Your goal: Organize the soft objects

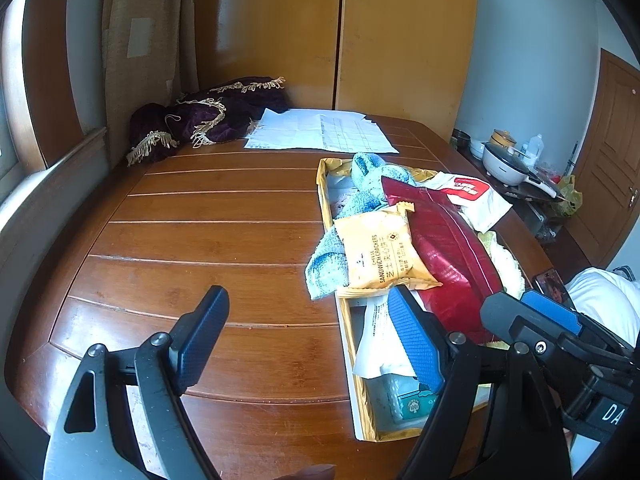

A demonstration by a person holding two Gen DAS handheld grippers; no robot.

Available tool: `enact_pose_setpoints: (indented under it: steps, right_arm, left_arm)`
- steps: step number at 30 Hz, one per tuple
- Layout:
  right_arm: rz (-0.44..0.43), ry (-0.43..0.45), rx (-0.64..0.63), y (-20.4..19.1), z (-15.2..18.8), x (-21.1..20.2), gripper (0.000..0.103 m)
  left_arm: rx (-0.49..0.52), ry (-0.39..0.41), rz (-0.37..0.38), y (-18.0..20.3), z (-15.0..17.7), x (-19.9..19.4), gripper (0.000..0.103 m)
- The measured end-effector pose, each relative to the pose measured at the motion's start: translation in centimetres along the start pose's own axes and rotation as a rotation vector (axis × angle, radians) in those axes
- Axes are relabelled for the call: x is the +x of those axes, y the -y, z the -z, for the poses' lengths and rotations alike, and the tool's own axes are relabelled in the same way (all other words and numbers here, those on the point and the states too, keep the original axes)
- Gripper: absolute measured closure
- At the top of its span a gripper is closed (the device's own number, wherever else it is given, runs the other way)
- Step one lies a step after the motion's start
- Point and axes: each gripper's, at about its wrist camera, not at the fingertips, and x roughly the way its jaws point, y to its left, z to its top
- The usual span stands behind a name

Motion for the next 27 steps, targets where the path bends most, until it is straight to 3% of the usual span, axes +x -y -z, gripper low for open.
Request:
enact_pose_setpoints:
  steps: [27]
  right_arm:
    - [0.006, 0.000, 0.003, 0.07, -0.20, 0.00, 0.018]
  left_arm:
    - [0.010, 0.004, -0.006, 0.17, -0.09, -0.16, 0.021]
